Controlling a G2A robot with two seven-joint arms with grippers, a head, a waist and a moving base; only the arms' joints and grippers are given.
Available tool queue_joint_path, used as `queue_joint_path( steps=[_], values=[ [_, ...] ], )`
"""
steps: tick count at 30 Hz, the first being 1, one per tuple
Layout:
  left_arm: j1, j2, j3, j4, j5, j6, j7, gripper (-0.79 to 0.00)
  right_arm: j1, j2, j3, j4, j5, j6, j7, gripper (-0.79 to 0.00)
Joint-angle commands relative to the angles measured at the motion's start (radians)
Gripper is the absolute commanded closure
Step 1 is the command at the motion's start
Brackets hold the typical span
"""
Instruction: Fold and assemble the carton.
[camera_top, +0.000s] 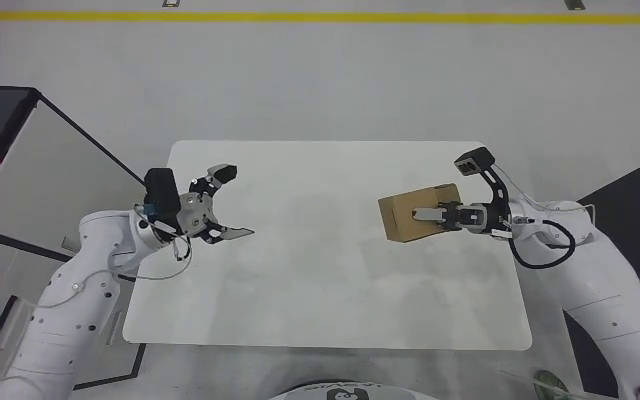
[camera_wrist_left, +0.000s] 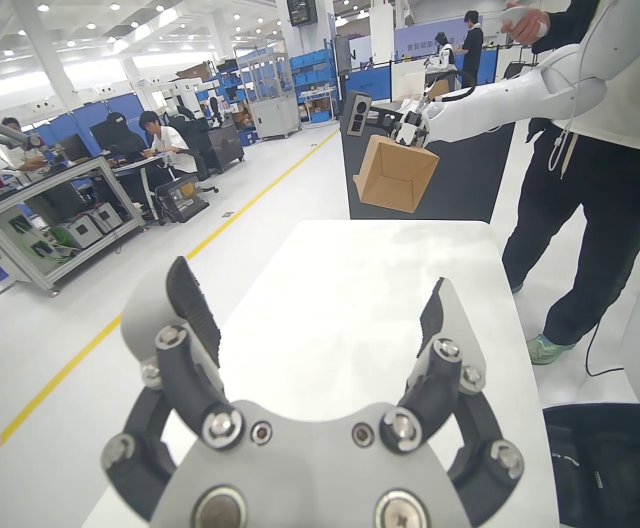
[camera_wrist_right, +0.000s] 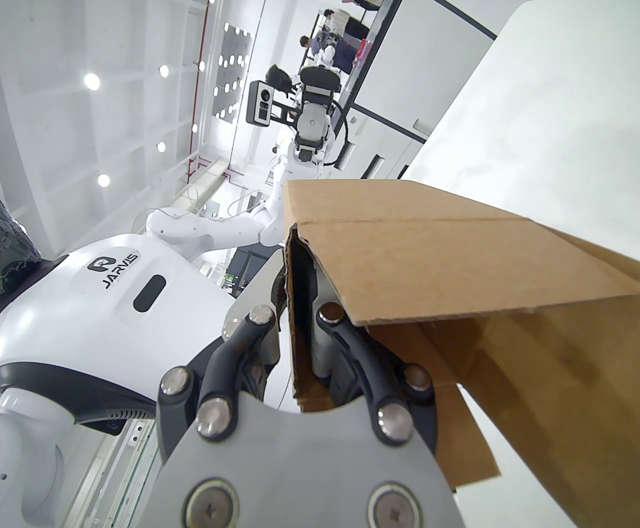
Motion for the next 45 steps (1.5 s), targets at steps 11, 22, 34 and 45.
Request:
queue_joint_path(
  steps=[11,22,34,45],
  values=[
    [0.000,0.000,0.000,0.001,0.000,0.000,0.000,-0.785,0.166,0.006,-0.022,-0.296,-0.733,0.172,-0.055,0.000],
    [0.000,0.000,0.000,0.001,0.000,0.000,0.000,-0.785,0.339,-0.048,-0.242,-0.330,-0.989,0.195,-0.053,0.000],
    [0.000,0.000,0.000,0.001,0.000,0.000,0.000,-0.785,0.360,-0.055,-0.293,-0.382,-1.108,0.157,-0.012,0.000],
    [0.000,0.000,0.000,0.001,0.000,0.000,0.000,-0.785,0.592,-0.183,-0.637,-0.320,-1.420,0.061,0.071,0.000]
  ],
)
